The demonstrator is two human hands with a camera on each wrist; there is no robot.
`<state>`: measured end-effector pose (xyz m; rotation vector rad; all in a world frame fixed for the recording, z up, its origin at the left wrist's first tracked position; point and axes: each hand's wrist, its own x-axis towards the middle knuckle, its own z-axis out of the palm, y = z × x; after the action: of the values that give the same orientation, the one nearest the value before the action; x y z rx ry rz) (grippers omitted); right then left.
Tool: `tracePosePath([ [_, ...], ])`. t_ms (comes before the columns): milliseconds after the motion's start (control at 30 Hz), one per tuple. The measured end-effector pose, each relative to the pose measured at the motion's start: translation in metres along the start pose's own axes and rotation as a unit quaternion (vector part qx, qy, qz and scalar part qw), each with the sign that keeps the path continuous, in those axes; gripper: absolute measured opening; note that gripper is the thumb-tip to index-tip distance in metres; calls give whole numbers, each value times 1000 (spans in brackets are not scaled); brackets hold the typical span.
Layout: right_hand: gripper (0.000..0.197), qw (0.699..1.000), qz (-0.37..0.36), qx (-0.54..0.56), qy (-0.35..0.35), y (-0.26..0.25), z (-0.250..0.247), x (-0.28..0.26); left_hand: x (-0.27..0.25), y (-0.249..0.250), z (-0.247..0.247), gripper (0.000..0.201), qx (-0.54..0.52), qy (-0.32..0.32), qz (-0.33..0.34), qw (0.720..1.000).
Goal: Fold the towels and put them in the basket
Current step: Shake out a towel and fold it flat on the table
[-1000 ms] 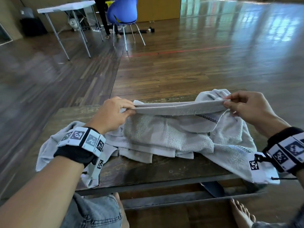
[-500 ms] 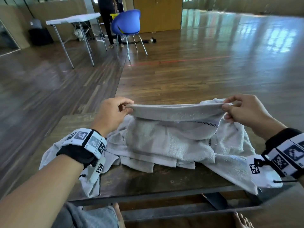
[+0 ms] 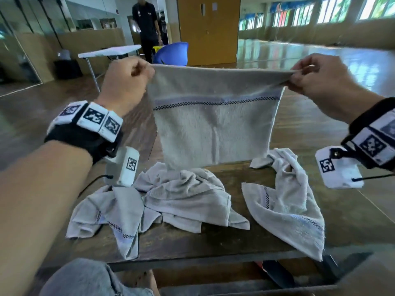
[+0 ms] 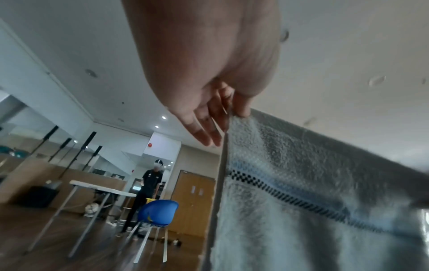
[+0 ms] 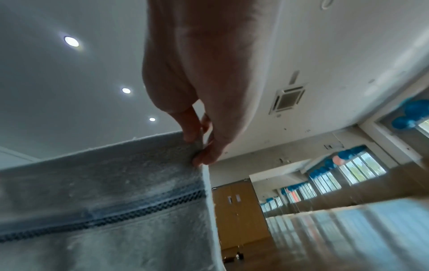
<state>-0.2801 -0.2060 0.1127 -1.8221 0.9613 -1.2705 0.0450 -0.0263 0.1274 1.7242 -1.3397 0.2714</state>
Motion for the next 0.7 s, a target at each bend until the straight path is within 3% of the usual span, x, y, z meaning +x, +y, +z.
tracePosePath([
  [67, 21, 997, -40, -44, -48, -6, -17, -12, -18, 5, -13, 18, -102, -16, -34, 994],
  [133, 13, 989, -61, -86, -108, -7, -35, -27, -43, 6, -20, 18, -220, -73, -94, 968],
  [200, 10, 977, -61, -77, -188, 0, -50, -46, -71, 0, -21, 17, -261, -134, -138, 946],
  [267, 4, 957, -32, -63, -280, 17, -60, -70, -100, -10, -18, 13, -263, -205, -190, 924],
  [333, 8, 926, 17, -79, -369, 47, -62, -94, -128, -26, -10, 26, -251, -311, -249, 882],
  [400, 6, 879, 83, -101, -458, 81, -56, -117, -157, -43, 3, 28, -199, -401, -285, 848],
  [467, 10, 828, 146, -145, -521, 111, -43, -137, -186, -58, 19, 20, -153, -446, -307, 826],
  [500, 9, 814, 168, -164, -531, 123, -36, -145, -198, -65, 26, 18, -136, -451, -317, 823],
  [567, 9, 817, 189, -186, -512, 141, -20, -155, -215, -79, 40, 21, -109, -440, -338, 825],
  [700, 11, 878, 135, -215, -406, 161, 9, -150, -217, -100, 57, 16, -70, -352, -332, 872],
])
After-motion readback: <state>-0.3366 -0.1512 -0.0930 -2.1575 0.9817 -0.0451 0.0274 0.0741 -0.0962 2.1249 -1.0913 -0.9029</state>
